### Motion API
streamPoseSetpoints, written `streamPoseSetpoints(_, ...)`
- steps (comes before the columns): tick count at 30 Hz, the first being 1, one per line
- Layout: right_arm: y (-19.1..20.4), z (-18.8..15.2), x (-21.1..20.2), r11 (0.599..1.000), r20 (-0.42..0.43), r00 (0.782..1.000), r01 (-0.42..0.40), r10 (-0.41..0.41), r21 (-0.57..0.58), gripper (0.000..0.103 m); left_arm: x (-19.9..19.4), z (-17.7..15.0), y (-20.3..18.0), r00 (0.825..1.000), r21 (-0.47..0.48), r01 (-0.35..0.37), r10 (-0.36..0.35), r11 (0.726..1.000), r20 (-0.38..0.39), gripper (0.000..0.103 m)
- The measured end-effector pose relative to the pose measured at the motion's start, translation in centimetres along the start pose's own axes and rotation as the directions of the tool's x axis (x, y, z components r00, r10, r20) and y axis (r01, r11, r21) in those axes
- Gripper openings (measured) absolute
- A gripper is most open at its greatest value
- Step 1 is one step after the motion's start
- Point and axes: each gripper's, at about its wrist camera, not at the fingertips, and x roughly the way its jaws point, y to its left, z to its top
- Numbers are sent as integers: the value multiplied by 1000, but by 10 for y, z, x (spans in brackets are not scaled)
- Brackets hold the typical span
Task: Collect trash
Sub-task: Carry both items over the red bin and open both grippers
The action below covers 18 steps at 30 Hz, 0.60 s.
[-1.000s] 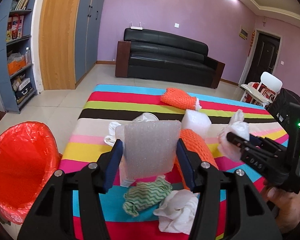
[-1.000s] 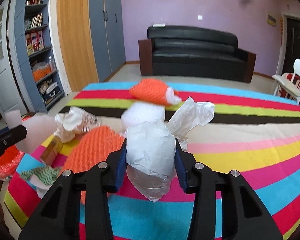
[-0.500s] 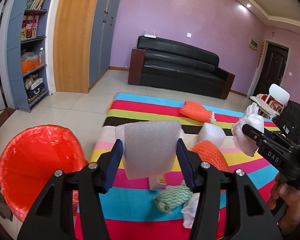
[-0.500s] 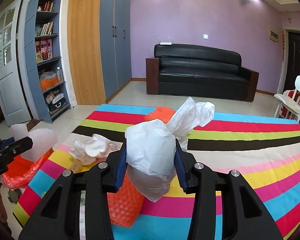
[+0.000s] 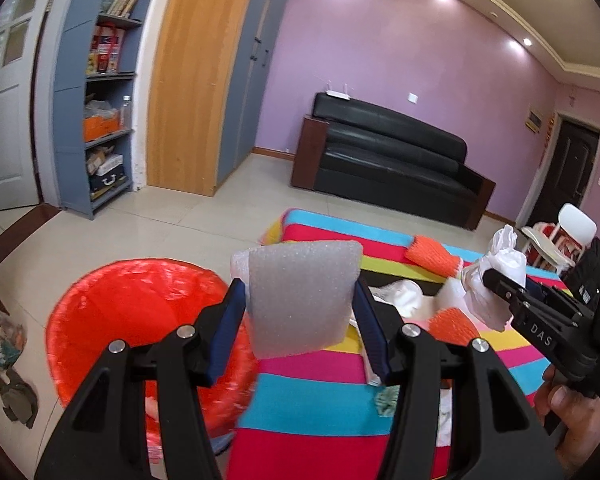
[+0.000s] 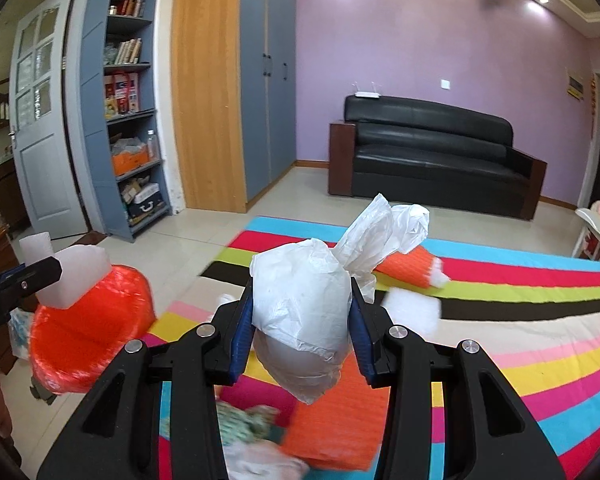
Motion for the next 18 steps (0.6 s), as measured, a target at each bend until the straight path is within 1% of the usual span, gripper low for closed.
streamPoseSetpoints(12, 77, 24, 5, 993, 17, 995, -101, 102, -57, 41, -38, 20, 63, 995, -97, -80, 85, 992, 54, 53)
streamPoseSetpoints(18, 121, 30, 12, 982, 3, 987, -161, 162, -101, 41, -50, 24, 87, 992, -137, -107, 116, 985, 56, 53)
